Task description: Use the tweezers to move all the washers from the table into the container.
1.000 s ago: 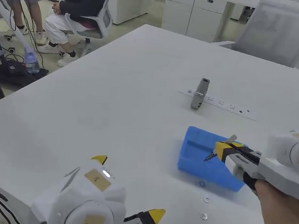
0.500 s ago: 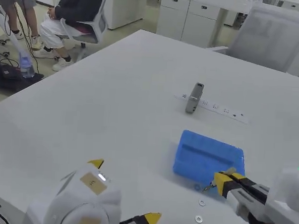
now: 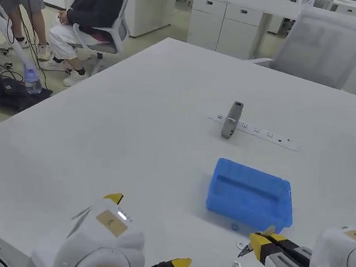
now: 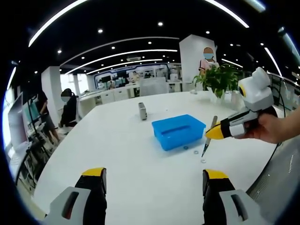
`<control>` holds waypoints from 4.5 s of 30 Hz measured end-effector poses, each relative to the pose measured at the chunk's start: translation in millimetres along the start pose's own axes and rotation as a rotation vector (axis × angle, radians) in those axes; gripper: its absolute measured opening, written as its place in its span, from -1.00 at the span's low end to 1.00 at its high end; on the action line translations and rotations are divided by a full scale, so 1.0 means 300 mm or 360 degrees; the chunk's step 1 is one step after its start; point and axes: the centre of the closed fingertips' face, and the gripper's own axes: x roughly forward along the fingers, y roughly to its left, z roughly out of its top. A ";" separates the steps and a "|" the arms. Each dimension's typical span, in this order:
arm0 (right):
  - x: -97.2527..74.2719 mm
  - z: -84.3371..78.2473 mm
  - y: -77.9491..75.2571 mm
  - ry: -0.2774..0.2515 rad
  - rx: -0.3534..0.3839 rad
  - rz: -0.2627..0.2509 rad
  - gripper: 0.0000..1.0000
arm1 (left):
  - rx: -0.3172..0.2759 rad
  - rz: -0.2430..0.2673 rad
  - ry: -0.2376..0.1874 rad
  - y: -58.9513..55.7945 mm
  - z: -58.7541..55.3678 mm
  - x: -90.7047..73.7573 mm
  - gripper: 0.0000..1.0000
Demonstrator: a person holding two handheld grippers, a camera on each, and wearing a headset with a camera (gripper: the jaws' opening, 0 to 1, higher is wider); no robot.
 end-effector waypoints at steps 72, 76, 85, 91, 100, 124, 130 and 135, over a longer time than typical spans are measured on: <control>-0.020 0.315 -0.030 -0.0209 -0.0295 0.0039 -0.99 | 0.0003 -0.0010 0.0022 -0.004 -0.007 0.001 0.68; -0.002 0.343 -0.045 -0.0233 -0.0307 0.0017 -0.99 | 0.0001 -0.0009 0.0023 -0.004 -0.008 0.001 0.68; 0.087 0.321 -0.105 -0.0204 -0.0323 -0.0049 -0.99 | 0.0007 -0.0016 0.0030 -0.008 -0.011 0.002 0.68; 0.143 0.275 -0.139 -0.0139 -0.0361 -0.0096 -0.98 | 0.0003 -0.0017 0.0032 -0.007 -0.012 0.004 0.67; 0.220 0.229 -0.150 -0.0082 -0.0289 -0.0087 -0.98 | 0.0000 -0.0014 0.0035 -0.005 -0.013 0.006 0.67; 0.228 0.193 -0.153 -0.0050 -0.0242 -0.0084 -0.97 | 0.0011 -0.0017 0.0056 -0.006 -0.021 0.006 0.65; 0.158 0.276 -0.133 -0.0197 -0.0138 -0.0060 -0.97 | 0.0012 -0.0017 0.0052 -0.007 -0.019 0.006 0.65; 0.112 0.304 -0.103 -0.0252 -0.0126 -0.0019 -0.97 | 0.0012 -0.0013 0.0050 -0.005 -0.019 0.005 0.65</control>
